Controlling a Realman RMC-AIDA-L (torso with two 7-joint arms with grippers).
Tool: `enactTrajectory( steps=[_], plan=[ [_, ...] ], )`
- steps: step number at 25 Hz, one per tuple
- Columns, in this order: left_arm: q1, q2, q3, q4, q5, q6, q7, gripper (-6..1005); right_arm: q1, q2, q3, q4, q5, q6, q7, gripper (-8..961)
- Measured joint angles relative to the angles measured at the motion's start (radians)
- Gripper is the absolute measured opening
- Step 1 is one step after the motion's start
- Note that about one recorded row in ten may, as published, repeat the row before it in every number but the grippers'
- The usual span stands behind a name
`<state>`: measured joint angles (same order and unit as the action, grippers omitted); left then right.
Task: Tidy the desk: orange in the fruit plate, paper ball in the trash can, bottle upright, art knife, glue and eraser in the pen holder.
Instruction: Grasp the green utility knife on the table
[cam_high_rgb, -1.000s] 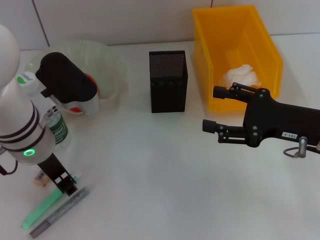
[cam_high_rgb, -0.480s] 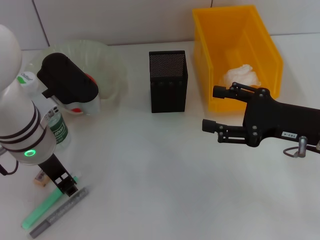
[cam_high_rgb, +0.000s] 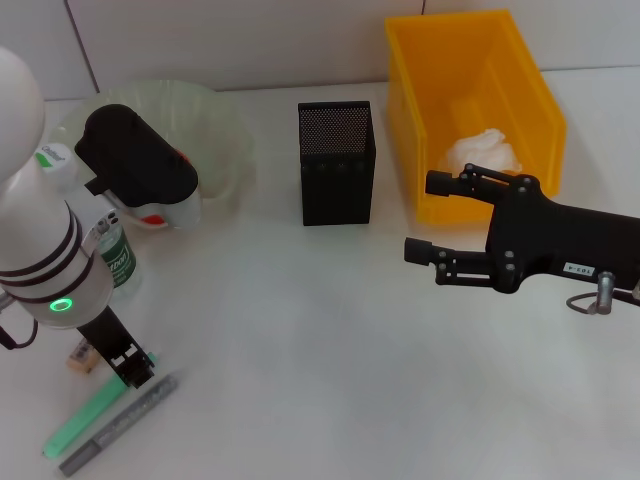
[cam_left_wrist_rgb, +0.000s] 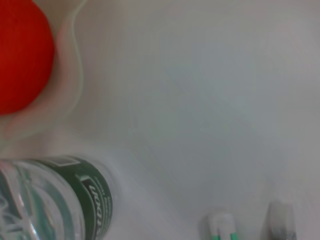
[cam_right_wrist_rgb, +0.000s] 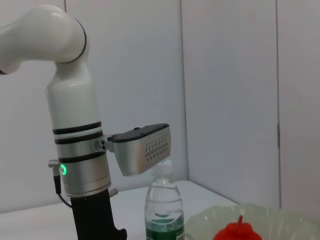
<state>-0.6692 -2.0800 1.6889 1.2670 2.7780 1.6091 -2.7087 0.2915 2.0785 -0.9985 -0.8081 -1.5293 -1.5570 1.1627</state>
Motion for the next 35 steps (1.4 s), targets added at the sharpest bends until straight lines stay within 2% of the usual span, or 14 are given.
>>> enactTrajectory(
  steps=[15, 35],
  plan=[
    [-0.016, 0.000, 0.000, -0.043, -0.014, 0.003, 0.009, 293, 0.000, 0.000, 0.011, -0.002, 0.000, -0.002, 0.000, 835],
    [-0.025, 0.000, -0.006, -0.052, -0.014, -0.002, 0.007, 299, 0.000, 0.000, 0.011, -0.001, 0.000, -0.002, 0.000, 836]
  ],
)
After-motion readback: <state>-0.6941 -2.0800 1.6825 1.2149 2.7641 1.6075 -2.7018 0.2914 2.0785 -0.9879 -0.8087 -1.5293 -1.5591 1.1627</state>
